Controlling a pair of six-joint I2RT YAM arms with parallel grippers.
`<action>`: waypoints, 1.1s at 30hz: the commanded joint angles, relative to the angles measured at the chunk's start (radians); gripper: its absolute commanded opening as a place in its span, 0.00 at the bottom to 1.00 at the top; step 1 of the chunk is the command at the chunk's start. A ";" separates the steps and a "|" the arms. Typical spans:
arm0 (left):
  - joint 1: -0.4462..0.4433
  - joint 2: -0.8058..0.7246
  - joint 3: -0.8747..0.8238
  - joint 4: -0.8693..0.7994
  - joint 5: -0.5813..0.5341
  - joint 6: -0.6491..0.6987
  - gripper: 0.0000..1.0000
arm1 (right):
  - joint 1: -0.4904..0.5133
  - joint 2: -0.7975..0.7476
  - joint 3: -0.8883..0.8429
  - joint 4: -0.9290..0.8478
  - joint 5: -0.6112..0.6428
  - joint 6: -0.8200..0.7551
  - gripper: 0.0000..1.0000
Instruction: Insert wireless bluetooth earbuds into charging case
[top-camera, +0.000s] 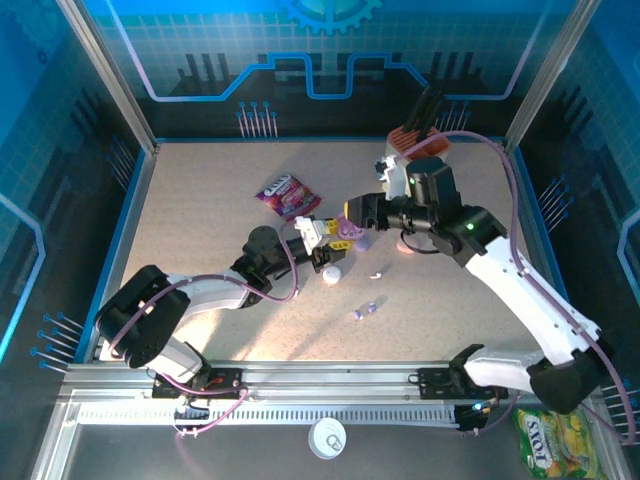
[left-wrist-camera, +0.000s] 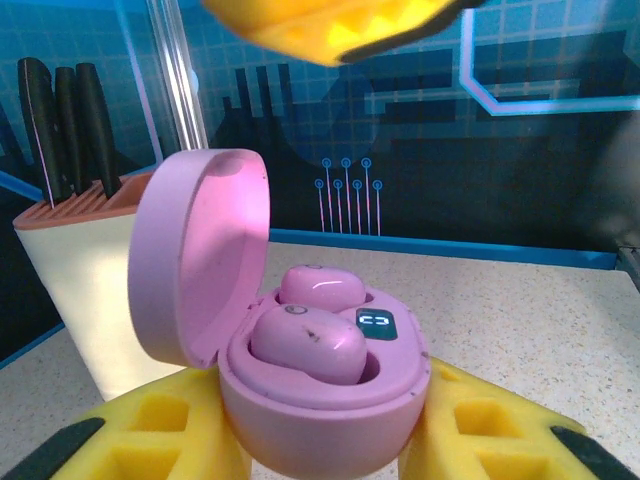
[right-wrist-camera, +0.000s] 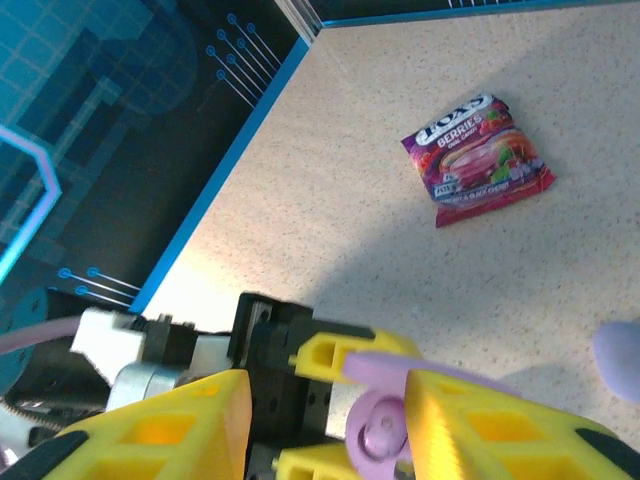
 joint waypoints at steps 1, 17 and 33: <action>0.005 -0.031 -0.012 0.004 0.025 0.028 0.34 | -0.013 0.078 0.074 -0.102 0.014 -0.065 0.43; 0.009 -0.049 -0.011 0.027 -0.005 -0.061 0.34 | -0.014 0.009 -0.010 -0.105 0.004 -0.036 0.45; 0.012 -0.021 0.003 0.219 0.027 -0.205 0.35 | -0.097 -0.122 -0.350 0.373 -0.333 0.365 0.72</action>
